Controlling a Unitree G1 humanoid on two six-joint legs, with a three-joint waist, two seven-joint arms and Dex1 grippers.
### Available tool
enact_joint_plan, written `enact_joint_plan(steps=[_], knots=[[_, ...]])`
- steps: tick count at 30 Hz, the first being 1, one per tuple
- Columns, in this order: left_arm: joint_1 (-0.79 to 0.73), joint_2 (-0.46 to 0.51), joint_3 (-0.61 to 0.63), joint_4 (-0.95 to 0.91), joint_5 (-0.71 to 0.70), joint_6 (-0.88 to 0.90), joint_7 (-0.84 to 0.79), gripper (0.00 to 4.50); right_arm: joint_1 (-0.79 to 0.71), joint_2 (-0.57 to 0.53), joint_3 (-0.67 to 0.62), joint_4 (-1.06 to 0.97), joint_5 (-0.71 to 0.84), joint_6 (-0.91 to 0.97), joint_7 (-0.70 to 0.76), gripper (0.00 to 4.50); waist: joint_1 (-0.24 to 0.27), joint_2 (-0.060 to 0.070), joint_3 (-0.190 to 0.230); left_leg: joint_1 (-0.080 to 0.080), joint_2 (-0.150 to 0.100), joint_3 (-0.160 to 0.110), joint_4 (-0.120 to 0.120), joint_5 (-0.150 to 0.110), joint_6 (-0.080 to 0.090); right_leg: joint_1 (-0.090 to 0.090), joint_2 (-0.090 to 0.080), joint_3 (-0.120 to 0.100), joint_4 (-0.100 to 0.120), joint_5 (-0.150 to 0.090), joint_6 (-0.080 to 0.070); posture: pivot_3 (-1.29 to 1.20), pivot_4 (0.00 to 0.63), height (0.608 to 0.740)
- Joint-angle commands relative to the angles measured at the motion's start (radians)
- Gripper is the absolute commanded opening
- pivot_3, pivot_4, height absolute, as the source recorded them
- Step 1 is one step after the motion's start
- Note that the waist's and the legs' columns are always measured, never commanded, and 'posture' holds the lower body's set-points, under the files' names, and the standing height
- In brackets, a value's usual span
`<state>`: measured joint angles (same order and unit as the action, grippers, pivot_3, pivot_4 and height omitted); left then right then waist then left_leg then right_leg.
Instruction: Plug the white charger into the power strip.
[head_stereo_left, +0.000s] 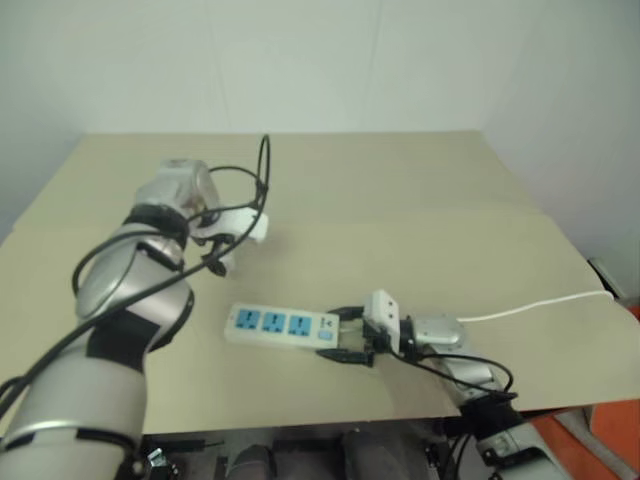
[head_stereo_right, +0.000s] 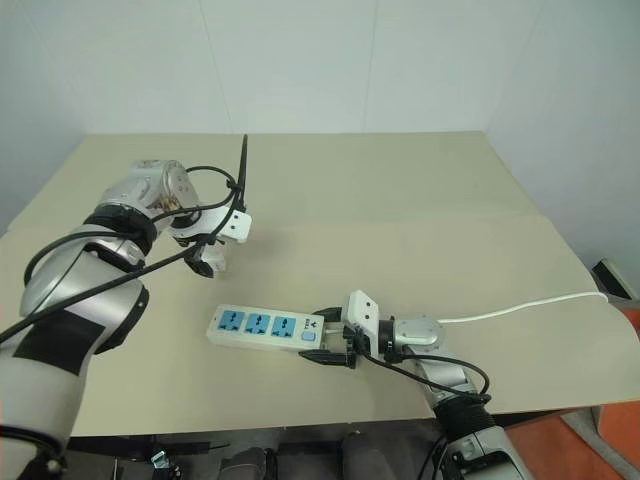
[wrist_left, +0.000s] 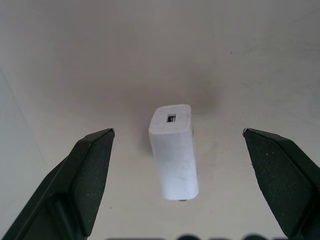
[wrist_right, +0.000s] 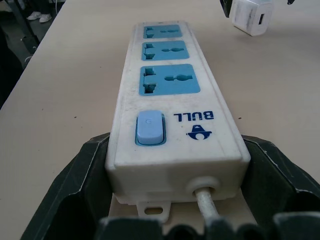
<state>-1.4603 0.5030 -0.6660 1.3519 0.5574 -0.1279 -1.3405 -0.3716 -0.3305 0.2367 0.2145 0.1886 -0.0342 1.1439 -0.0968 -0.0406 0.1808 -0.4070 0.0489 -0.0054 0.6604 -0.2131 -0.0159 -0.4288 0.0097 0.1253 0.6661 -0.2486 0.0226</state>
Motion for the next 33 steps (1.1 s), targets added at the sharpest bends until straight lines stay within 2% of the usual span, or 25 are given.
enact_joint_plan(steps=[1, 13, 16, 25, 33], knots=[[-0.013, -0.005, 0.013, 0.005, 0.028, 0.015, 0.03, 4.5, 0.01, 0.009, 0.024, -0.027, -0.009, 0.013, -0.019, 3.41, 0.0, 0.0, 0.0, 0.0, 0.0, 0.0, 0.0, 0.0, 0.0, 0.0, 0.0, 0.0, 0.0, 0.0, 0.0, 0.0, 0.15, 0.74], [0.014, -0.026, 0.015, 0.017, 0.087, 0.03, 0.057, 4.5, 0.022, 0.013, 0.045, -0.038, -0.019, 0.029, -0.056, 3.41, -0.002, 0.0, 0.0, 0.002, 0.0, -0.001, 0.0, 0.0, 0.0, 0.0, 0.001, 0.0, 0.003, 0.0, 0.0, 0.0, 0.15, 0.74], [0.02, -0.033, 0.034, 0.02, 0.082, 0.048, 0.055, 3.9, 0.024, 0.012, 0.047, -0.041, -0.019, 0.035, -0.066, 3.41, -0.002, 0.0, 0.0, 0.002, -0.001, -0.001, 0.0, 0.0, 0.0, 0.001, 0.001, 0.001, 0.004, 0.0, 0.0, 0.0, 0.15, 0.74], [0.041, -0.037, 0.051, 0.019, 0.091, 0.055, 0.073, 1.01, 0.023, 0.009, 0.05, -0.041, -0.024, 0.056, -0.089, 3.41, -0.002, 0.0, 0.0, 0.003, -0.001, -0.002, 0.001, 0.0, 0.0, 0.001, 0.001, 0.001, 0.006, 0.0, 0.0, 0.0, 0.15, 0.74], [0.005, -0.017, 0.067, 0.001, 0.086, -0.012, 0.089, 0.99, 0.02, 0.0, 0.051, -0.041, -0.022, 0.054, -0.081, 3.41, -0.002, 0.0, 0.0, 0.004, -0.002, -0.003, 0.001, 0.0, 0.0, 0.001, 0.001, 0.001, 0.007, 0.0, 0.0, 0.0, 0.15, 0.74]])
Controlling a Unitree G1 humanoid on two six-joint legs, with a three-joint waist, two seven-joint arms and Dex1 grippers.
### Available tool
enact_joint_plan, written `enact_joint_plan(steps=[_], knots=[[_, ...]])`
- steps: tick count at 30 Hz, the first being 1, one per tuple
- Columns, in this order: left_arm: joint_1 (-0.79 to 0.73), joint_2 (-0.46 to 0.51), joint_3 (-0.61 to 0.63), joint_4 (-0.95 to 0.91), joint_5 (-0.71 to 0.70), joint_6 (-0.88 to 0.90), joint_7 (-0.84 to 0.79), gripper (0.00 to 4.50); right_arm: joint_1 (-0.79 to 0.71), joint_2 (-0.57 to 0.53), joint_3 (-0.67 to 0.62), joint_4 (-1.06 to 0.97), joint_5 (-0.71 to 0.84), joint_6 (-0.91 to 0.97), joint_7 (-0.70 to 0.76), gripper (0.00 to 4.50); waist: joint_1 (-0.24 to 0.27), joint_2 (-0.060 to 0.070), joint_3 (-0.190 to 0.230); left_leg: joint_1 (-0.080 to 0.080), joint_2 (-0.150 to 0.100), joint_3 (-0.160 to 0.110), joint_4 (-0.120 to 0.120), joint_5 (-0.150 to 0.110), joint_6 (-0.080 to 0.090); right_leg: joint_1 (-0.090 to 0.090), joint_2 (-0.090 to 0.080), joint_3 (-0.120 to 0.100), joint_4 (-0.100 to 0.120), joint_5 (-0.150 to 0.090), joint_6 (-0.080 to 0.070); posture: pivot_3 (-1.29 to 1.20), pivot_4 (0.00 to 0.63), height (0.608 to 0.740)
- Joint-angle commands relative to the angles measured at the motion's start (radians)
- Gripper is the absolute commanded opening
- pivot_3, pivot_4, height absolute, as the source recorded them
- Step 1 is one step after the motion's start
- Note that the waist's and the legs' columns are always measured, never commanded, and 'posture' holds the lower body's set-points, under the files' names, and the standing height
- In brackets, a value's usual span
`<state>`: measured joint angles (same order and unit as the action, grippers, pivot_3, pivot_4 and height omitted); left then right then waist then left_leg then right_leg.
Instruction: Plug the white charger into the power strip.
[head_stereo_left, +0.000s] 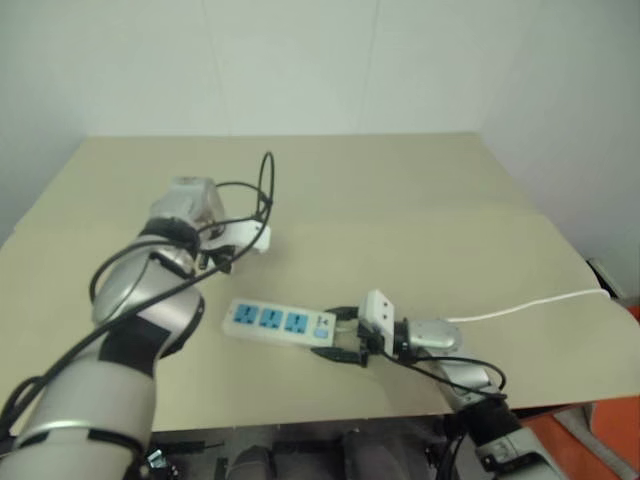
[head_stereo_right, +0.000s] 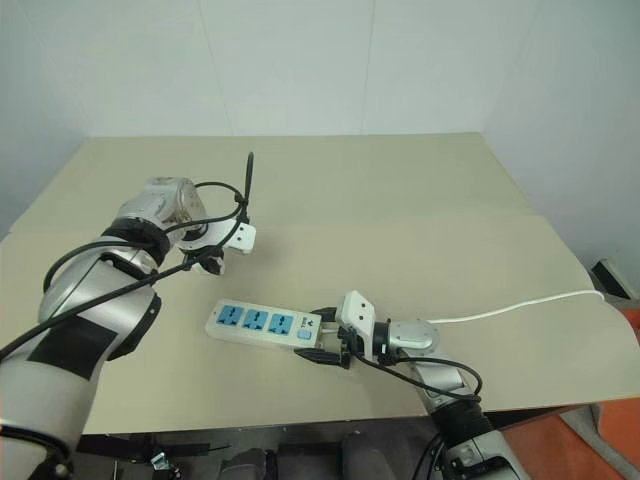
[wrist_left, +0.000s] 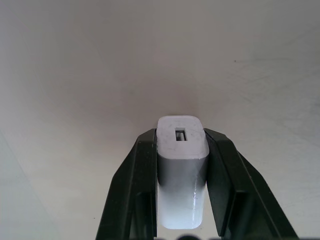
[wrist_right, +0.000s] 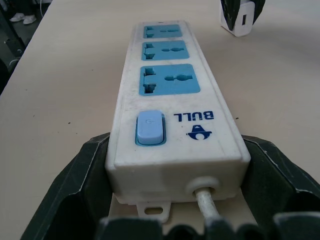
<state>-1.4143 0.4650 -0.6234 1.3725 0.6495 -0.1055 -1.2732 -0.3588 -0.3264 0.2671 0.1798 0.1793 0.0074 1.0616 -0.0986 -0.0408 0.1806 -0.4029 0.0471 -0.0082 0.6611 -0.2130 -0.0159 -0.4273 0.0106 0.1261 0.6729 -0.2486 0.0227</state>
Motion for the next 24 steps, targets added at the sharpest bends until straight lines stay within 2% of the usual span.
enact_joint_plan(steps=[1, 5, 8, 12, 14, 16, 18, 22, 24], knots=[[-0.053, 0.026, 0.04, -0.025, -0.021, -0.044, 0.024, 0.99, 0.007, -0.005, 0.021, -0.006, -0.013, 0.012, 0.002, 3.41, 0.0, 0.0, 0.0, 0.0, 0.0, 0.0, 0.0, 0.0, 0.0, 0.0, 0.0, 0.0, 0.0, 0.0, 0.0, 0.0, 0.15, 0.74], [-0.115, 0.05, 0.146, -0.053, -0.114, -0.07, -0.004, 0.99, 0.006, -0.006, 0.019, -0.005, -0.009, 0.014, 0.007, 3.41, 0.001, 0.0, 0.0, 0.0, 0.0, 0.0, 0.0, 0.0, 0.0, 0.0, 0.0, 0.0, 0.0, 0.0, 0.0, 0.0, 0.15, 0.74], [-0.165, 0.077, 0.281, -0.093, -0.252, -0.057, -0.106, 0.99, -0.004, -0.009, 0.016, 0.007, 0.007, 0.009, 0.037, 3.41, 0.0, 0.0, 0.0, -0.001, 0.0, 0.0, 0.0, 0.0, 0.0, 0.0, 0.0, 0.0, 0.0, 0.0, 0.0, 0.0, 0.15, 0.74], [-0.151, 0.098, 0.443, -0.181, -0.432, 0.032, -0.214, 0.99, -0.048, -0.014, 0.004, 0.075, 0.021, -0.014, 0.089, 3.41, -0.002, 0.0, 0.0, 0.0, 0.0, 0.0, 0.0, 0.0, 0.0, 0.0, 0.0, 0.0, -0.001, 0.0, 0.0, 0.0, 0.15, 0.74], [-0.078, 0.109, 0.519, -0.277, -0.525, 0.07, -0.225, 0.99, -0.082, -0.011, 0.002, 0.123, 0.023, -0.031, 0.113, 3.41, -0.004, 0.0, 0.0, 0.001, 0.0, 0.0, 0.0, 0.0, 0.0, 0.001, 0.0, 0.0, -0.001, 0.0, 0.0, 0.0, 0.15, 0.74], [0.062, 0.106, 0.631, -0.448, -0.672, 0.087, -0.236, 0.99, -0.122, -0.005, 0.001, 0.179, 0.019, -0.049, 0.136, 3.41, -0.006, 0.001, -0.001, 0.004, 0.0, 0.0, 0.0, 0.0, 0.0, 0.003, 0.0, 0.0, 0.001, 0.0, 0.0, 0.0, 0.15, 0.74], [0.197, 0.129, 0.673, -0.655, -0.792, 0.225, -0.31, 0.99, -0.169, 0.0, 0.001, 0.242, 0.017, -0.068, 0.169, 3.41, -0.01, 0.001, 0.0, 0.006, 0.001, 0.001, 0.0, 0.0, 0.0, 0.003, 0.0, 0.001, 0.004, 0.0, 0.0, 0.0, 0.15, 0.74], [0.422, 0.104, 0.766, -1.024, -1.006, 0.468, -0.226, 0.99, -0.235, 0.02, -0.007, 0.354, 0.01, -0.111, 0.197, 3.41, -0.01, 0.001, 0.0, 0.004, 0.002, -0.001, 0.002, 0.001, -0.001, 0.002, 0.0, -0.001, 0.006, 0.0, -0.001, 0.0, 0.15, 0.74], [0.54, 0.079, 0.81, -1.15, -1.096, 0.478, -0.202, 0.99, -0.267, 0.029, -0.006, 0.412, -0.003, -0.139, 0.209, 3.41, -0.007, 0.001, 0.0, 0.004, 0.002, -0.002, 0.004, 0.001, -0.001, 0.002, -0.001, -0.002, 0.006, 0.001, -0.002, 0.0, 0.15, 0.74]])
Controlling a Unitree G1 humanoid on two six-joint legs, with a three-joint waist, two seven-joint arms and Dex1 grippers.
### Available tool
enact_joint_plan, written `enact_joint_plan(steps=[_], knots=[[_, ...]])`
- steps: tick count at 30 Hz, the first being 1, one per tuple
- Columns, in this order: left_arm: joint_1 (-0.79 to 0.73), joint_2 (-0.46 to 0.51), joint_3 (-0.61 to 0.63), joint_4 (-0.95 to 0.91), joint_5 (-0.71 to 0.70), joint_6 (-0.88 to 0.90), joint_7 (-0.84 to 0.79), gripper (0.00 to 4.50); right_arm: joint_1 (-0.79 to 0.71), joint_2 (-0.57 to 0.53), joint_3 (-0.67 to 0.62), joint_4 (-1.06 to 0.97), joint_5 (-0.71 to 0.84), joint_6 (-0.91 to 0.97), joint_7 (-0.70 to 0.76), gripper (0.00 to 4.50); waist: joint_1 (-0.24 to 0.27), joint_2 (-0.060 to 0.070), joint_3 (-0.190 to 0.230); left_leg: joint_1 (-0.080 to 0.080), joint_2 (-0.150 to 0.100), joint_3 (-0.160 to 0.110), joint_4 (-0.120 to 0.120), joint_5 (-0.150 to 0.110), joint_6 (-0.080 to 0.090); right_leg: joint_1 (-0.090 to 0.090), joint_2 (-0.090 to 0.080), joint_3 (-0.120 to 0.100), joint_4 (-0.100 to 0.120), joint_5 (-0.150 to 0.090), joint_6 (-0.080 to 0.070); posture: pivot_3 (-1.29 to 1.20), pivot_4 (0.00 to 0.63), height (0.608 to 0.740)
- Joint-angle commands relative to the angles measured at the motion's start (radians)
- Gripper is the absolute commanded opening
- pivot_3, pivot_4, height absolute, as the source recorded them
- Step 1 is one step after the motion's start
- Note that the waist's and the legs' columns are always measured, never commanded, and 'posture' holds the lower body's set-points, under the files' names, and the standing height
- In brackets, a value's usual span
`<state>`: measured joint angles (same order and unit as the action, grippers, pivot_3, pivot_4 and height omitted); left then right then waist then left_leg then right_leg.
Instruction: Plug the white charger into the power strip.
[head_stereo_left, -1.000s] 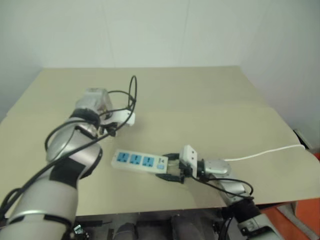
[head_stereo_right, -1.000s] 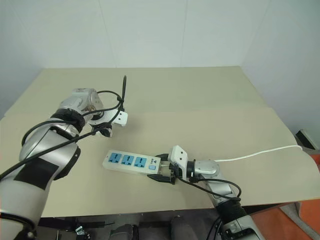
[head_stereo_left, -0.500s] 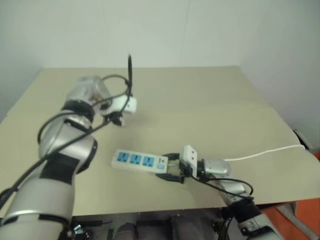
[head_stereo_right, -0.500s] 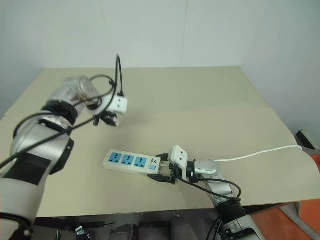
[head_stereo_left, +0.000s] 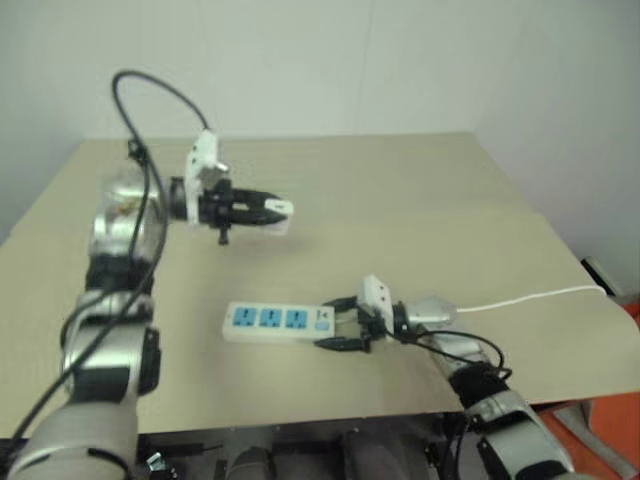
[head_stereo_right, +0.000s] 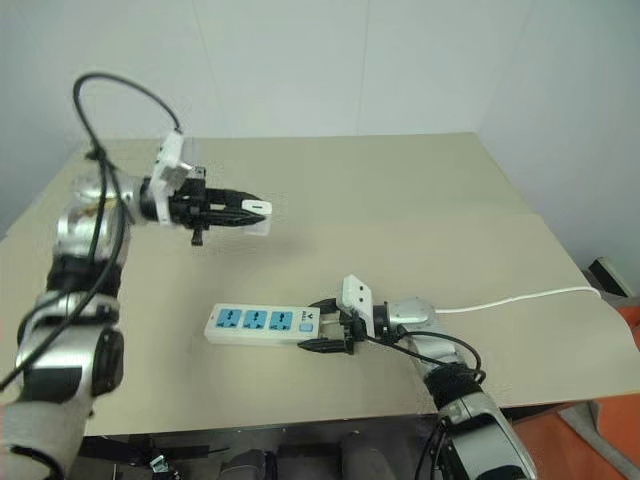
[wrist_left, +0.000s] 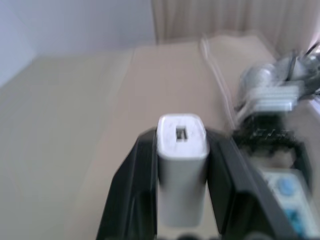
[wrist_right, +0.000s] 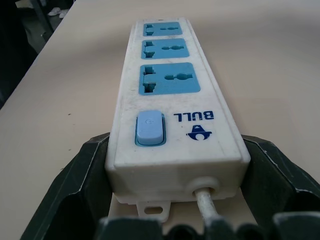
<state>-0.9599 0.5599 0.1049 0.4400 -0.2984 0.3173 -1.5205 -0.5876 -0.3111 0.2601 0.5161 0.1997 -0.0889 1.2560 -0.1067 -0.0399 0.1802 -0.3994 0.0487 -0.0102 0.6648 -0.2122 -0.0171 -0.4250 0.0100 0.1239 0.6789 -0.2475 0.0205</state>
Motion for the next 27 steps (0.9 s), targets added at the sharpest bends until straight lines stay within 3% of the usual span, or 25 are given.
enact_joint_plan(steps=[1, 4, 10, 15, 27], knots=[[0.126, -0.021, 0.097, -0.251, -0.191, 0.079, 0.047, 0.99, -0.049, 0.017, 0.0, 0.098, -0.027, -0.056, 0.021, 3.41, 0.003, 0.0, 0.0, 0.001, 0.0, 0.0, 0.0, 0.0, 0.0, 0.001, 0.0, 0.0, 0.0, 0.001, -0.002, 0.0, 0.15, 0.74], [0.214, -0.021, 0.093, -0.286, -0.251, 0.127, 0.048, 0.99, -0.068, 0.026, -0.002, 0.138, -0.031, -0.081, 0.034, 3.41, 0.003, 0.0, 0.0, 0.004, 0.0, 0.0, 0.0, 0.0, 0.0, 0.004, 0.0, 0.0, 0.0, 0.002, -0.003, 0.0, 0.15, 0.74], [0.364, -0.065, 0.025, -0.221, -0.232, -0.018, -0.018, 0.99, -0.066, 0.043, 0.002, 0.168, -0.042, -0.114, 0.042, 3.41, 0.003, 0.0, -0.001, 0.008, 0.0, 0.0, 0.0, 0.0, 0.0, 0.007, 0.0, 0.0, 0.001, -0.001, 0.001, 0.0, 0.15, 0.74], [0.354, -0.097, -0.029, -0.093, -0.197, -0.095, -0.041, 0.99, -0.046, 0.043, 0.001, 0.141, -0.04, -0.103, 0.041, 3.41, 0.001, -0.001, -0.001, 0.008, 0.0, 0.0, 0.0, 0.0, 0.0, 0.007, 0.001, 0.0, 0.001, -0.001, 0.001, 0.0, 0.15, 0.74], [0.269, -0.072, -0.164, 0.126, -0.149, -0.255, -0.094, 0.99, -0.013, 0.029, 0.0, 0.099, -0.039, -0.084, 0.051, 3.41, 0.003, -0.001, -0.001, 0.006, -0.001, 0.001, 0.0, 0.0, 0.0, 0.006, 0.001, 0.001, 0.0, -0.001, 0.001, 0.0, 0.15, 0.74]])
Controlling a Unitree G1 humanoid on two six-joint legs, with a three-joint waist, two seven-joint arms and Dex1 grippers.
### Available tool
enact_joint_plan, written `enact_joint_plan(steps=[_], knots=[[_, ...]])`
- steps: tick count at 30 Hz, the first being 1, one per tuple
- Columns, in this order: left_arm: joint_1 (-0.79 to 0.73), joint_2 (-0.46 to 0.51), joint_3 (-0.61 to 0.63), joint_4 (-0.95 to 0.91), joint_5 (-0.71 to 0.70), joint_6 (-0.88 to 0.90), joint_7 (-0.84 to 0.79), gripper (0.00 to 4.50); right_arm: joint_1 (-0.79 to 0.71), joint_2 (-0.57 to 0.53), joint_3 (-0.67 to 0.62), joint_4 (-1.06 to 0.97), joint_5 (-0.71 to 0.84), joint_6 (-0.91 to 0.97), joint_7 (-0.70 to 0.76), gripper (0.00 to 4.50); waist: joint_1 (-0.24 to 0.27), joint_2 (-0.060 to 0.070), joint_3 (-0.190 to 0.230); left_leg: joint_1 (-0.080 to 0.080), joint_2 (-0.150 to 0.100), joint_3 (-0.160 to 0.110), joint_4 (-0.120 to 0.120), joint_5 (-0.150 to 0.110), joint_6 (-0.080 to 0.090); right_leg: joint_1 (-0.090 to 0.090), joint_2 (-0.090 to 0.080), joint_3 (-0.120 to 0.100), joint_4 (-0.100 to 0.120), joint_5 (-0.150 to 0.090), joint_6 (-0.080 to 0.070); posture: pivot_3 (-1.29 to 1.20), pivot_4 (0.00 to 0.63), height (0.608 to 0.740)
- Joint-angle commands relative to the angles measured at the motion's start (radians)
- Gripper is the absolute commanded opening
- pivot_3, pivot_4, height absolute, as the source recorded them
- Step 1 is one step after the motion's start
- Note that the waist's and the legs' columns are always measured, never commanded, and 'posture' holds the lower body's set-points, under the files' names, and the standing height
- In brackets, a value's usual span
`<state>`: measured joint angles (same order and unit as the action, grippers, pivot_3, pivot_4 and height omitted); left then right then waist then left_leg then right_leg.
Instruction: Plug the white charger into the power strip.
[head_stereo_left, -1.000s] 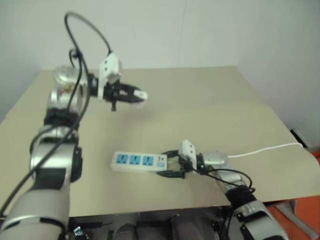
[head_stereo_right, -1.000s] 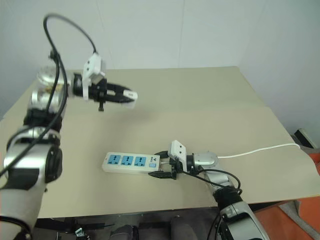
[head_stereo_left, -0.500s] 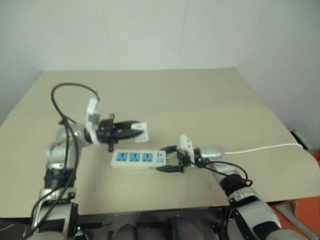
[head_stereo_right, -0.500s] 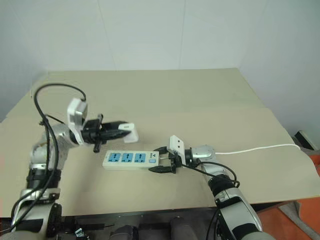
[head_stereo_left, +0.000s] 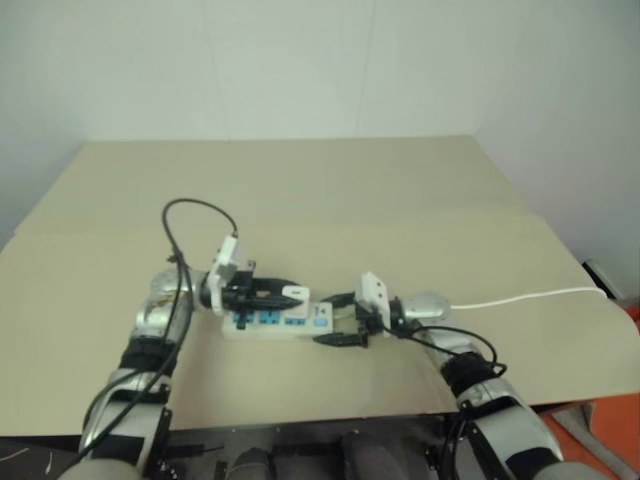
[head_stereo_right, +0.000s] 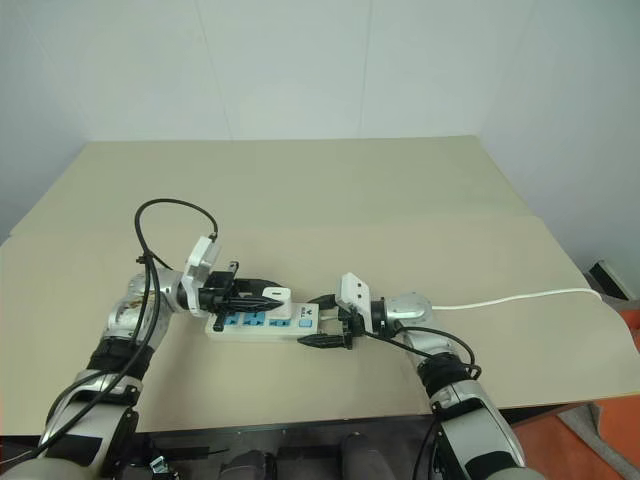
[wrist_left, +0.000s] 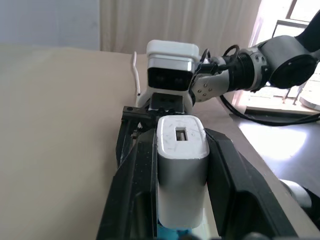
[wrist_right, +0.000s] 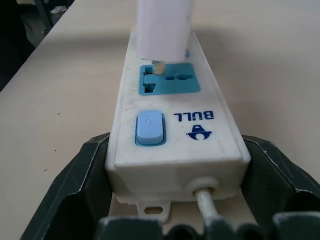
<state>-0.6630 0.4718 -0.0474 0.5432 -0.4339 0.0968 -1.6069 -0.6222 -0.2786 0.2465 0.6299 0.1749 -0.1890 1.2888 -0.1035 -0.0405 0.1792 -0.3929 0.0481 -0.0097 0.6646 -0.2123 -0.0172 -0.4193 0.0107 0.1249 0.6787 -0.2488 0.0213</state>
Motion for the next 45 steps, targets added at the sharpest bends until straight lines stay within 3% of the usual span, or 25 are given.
enact_joint_plan(steps=[1, 17, 45], knots=[[-0.031, 0.019, -0.02, 0.033, -0.016, -0.043, -0.008, 0.99, 0.024, -0.004, 0.015, -0.018, -0.016, 0.016, 0.017, 3.41, 0.0, 0.0, 0.0, 0.0, 0.0, 0.0, 0.0, 0.0, 0.0, 0.0, 0.0, 0.0, 0.0, 0.0, 0.0, 0.0, 0.15, 0.74], [-0.006, 0.011, -0.02, 0.017, -0.105, -0.019, -0.008, 0.99, 0.027, 0.002, 0.019, -0.019, -0.028, 0.016, 0.0, 3.41, 0.002, 0.0, 0.0, 0.0, 0.0, 0.0, 0.0, 0.0, 0.0, 0.0, 0.0, 0.0, 0.0, 0.0, 0.0, 0.0, 0.15, 0.74], [-0.013, 0.058, -0.124, 0.103, -0.058, -0.094, -0.008, 0.99, 0.036, -0.005, 0.026, -0.02, -0.041, 0.005, -0.012, 3.41, 0.003, 0.0, 0.0, 0.001, 0.0, 0.0, 0.0, 0.0, 0.0, 0.0, 0.0, 0.0, 0.0, -0.001, 0.0, 0.0, 0.15, 0.74]])
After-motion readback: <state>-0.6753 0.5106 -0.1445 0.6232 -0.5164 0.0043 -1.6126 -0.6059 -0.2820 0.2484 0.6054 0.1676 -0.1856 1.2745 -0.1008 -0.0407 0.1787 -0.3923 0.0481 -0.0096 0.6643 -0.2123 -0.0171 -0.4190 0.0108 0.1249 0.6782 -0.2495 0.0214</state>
